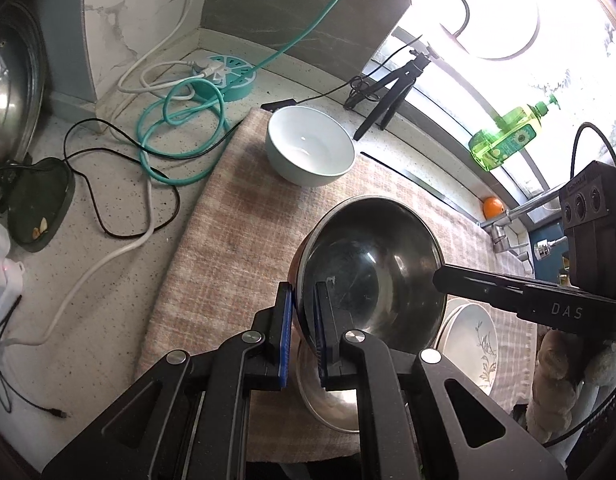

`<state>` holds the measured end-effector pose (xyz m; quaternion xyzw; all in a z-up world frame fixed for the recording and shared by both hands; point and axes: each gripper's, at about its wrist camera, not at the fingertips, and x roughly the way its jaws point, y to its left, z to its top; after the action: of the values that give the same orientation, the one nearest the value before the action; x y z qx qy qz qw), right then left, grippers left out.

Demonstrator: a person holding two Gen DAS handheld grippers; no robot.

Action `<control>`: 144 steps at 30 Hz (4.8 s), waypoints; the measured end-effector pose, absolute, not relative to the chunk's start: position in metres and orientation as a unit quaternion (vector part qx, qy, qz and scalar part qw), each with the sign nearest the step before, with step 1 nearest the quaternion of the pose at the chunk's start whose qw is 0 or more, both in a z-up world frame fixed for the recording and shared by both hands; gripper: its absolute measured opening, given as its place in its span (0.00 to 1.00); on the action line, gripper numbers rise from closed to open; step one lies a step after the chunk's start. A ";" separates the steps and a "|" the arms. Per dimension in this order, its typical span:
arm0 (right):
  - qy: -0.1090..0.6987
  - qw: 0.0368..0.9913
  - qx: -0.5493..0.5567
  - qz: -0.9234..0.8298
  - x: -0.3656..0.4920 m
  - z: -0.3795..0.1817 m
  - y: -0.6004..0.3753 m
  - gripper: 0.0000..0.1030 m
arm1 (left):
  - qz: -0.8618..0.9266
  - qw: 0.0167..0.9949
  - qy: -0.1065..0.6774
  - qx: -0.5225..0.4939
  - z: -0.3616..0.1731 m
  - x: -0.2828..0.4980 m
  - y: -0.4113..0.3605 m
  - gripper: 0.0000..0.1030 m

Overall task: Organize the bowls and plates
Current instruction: 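Lower the red-bottomed bowl into the large steel bowl with both tools, then open both tools and move them to the white ceramic bowl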

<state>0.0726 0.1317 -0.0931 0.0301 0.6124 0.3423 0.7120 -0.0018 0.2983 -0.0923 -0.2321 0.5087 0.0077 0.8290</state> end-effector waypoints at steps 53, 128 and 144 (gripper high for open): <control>0.658 0.687 -0.005 0.307 0.042 -0.162 0.090 0.05 | 0.004 0.794 0.581 -0.178 -0.146 -0.014 0.241 0.08; 0.549 0.784 0.004 0.290 0.123 -0.065 0.097 0.14 | 0.013 0.857 0.492 -0.153 -0.076 0.054 0.298 0.13; 0.551 0.783 0.012 0.289 0.160 -0.061 0.110 0.19 | -0.002 0.833 0.514 -0.203 -0.091 0.094 0.338 0.13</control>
<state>0.1603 0.1100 -0.0615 0.0118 0.5511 0.2890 0.7827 0.0942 0.3377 -0.0908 -0.2032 0.5143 -0.0023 0.8332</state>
